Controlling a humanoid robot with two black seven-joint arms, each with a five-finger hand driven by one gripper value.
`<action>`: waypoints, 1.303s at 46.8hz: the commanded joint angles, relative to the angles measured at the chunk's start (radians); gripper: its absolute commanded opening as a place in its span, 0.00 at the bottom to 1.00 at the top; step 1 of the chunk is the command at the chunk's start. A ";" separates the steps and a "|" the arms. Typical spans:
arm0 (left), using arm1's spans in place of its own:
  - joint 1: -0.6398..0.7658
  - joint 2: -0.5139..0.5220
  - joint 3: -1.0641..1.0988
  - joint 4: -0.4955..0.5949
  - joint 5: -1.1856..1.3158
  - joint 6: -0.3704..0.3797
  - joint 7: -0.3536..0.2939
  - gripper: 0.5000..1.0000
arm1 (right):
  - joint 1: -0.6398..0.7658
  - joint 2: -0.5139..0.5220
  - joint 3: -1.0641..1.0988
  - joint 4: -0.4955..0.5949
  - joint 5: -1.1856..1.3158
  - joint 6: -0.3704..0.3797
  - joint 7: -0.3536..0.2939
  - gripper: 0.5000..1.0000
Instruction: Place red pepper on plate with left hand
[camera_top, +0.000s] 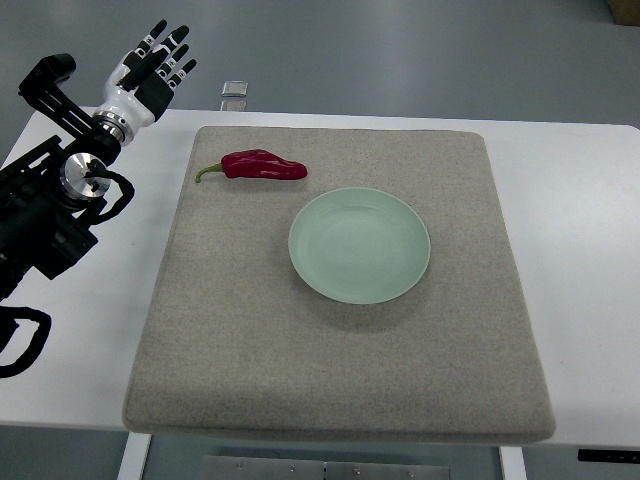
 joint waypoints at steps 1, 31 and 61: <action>0.000 0.000 0.001 0.000 0.000 -0.001 -0.001 1.00 | -0.001 0.000 0.000 0.000 0.000 0.001 0.000 0.86; -0.008 0.014 0.033 -0.009 0.018 0.008 -0.018 0.99 | 0.001 0.000 0.000 0.000 0.000 0.000 0.000 0.86; -0.080 0.035 0.113 -0.015 0.397 0.073 -0.017 0.99 | -0.001 0.000 0.000 0.000 0.000 0.000 0.000 0.86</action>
